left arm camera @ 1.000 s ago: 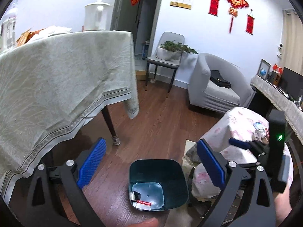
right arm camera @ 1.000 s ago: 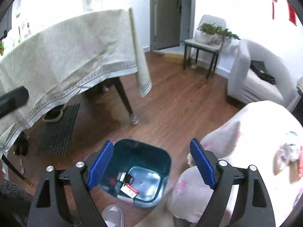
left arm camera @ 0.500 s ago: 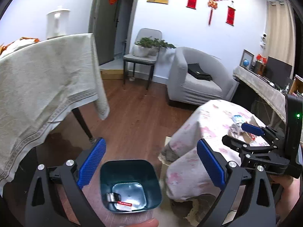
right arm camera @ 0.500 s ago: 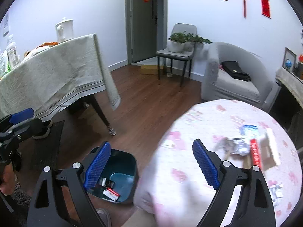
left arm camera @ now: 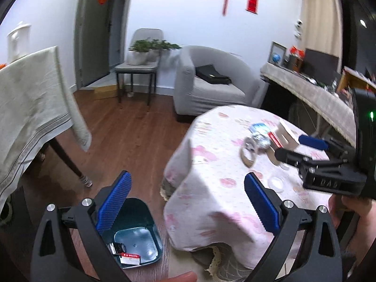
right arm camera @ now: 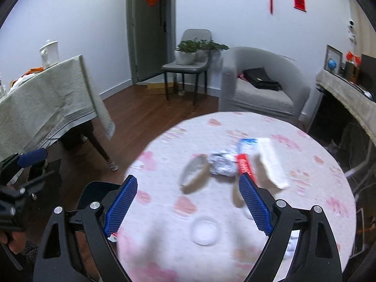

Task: Collect trash
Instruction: 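Move both open tools back over the table toward the remaining trash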

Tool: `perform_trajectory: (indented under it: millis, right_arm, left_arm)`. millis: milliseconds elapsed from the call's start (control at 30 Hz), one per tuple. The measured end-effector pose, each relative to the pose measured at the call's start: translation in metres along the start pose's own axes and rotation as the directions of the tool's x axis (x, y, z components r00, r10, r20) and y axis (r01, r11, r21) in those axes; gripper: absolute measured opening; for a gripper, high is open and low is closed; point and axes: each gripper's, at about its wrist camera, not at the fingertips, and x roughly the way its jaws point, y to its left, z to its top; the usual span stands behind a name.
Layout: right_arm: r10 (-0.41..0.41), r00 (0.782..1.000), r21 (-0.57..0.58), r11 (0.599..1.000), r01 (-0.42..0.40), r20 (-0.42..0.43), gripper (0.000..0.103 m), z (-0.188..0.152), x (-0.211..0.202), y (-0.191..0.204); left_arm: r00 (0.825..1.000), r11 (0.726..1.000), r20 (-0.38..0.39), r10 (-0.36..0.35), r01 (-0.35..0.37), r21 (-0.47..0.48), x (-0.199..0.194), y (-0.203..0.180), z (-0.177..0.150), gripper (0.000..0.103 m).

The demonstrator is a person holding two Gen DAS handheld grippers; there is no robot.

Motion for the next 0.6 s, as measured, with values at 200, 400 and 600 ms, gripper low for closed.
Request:
perform_trajectory:
  millis: [200, 400, 600]
  right_arm:
    - [-0.031, 0.999, 0.031, 0.999, 0.031, 0.007, 0.089, -0.006, -0.011, -0.028]
    - [-0.061, 0.998, 0.047, 0.997, 0.061, -0.001, 0.089, -0.013, -0.017, -0.052]
    - [-0.093, 0.996, 0.059, 0.994, 0.094, -0.014, 0.089, -0.021, -0.021, -0.073]
  left_arm:
    - [0.999, 0.998, -0.033, -0.043, 0.044, 0.038, 0.019, -0.029, -0.004, 0.098]
    - [0.995, 0.994, -0.048, -0.084, 0.087, 0.059, 0.031, -0.054, -0.006, 0.098]
    - [0.99, 0.987, -0.075, -0.123, 0.129, 0.091, 0.047, -0.084, -0.011, 0.098]
